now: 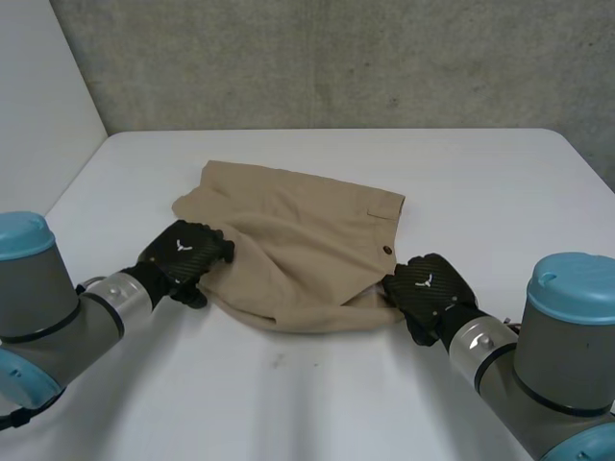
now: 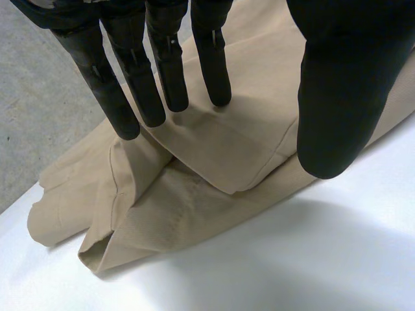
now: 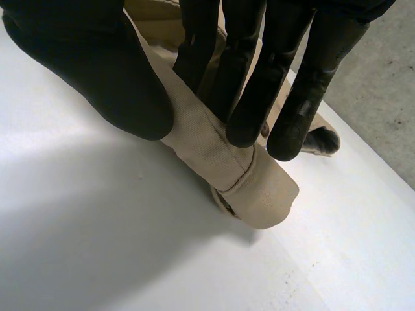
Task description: Fold the shorts.
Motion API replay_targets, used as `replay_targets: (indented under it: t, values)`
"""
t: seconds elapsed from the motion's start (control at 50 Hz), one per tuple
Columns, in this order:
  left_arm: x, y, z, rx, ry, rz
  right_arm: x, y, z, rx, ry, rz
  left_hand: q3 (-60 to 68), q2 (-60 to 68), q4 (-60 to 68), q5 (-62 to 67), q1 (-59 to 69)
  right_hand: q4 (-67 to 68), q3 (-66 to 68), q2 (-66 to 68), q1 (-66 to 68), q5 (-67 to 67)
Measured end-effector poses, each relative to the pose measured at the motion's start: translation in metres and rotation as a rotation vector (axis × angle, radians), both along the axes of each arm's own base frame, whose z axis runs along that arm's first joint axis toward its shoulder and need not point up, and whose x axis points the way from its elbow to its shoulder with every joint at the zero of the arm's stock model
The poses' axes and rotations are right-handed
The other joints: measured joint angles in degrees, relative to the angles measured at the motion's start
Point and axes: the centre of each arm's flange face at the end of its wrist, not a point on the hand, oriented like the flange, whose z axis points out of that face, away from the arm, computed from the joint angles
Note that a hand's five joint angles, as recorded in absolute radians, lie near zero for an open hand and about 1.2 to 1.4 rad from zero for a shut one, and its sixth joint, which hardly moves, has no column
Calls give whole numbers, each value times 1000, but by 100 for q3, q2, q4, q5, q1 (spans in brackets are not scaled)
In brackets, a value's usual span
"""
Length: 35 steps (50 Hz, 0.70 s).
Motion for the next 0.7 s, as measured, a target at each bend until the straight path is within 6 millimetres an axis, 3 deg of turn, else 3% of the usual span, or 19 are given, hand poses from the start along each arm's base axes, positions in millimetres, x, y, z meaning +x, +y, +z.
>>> replay_targets:
  t: [0.5, 0.64, 0.7]
  values:
    - [-17, -9, -16, 8, -11, -12, 0, 4, -9, 16, 35, 14, 1544, 1558, 1526, 1482, 1477, 0, 0, 0, 0, 0]
    - [-17, -10, -17, 10, -18, 3, 0, 4, -9, 16, 36, 12, 3177, 3199, 3171, 3103, 3152, 0, 0, 0, 0, 0]
    - [-16, -10, -17, 11, -22, 5, 0, 4, -8, 15, 37, 8, 3569, 3610, 3567, 3350, 3190, 0, 0, 0, 0, 0]
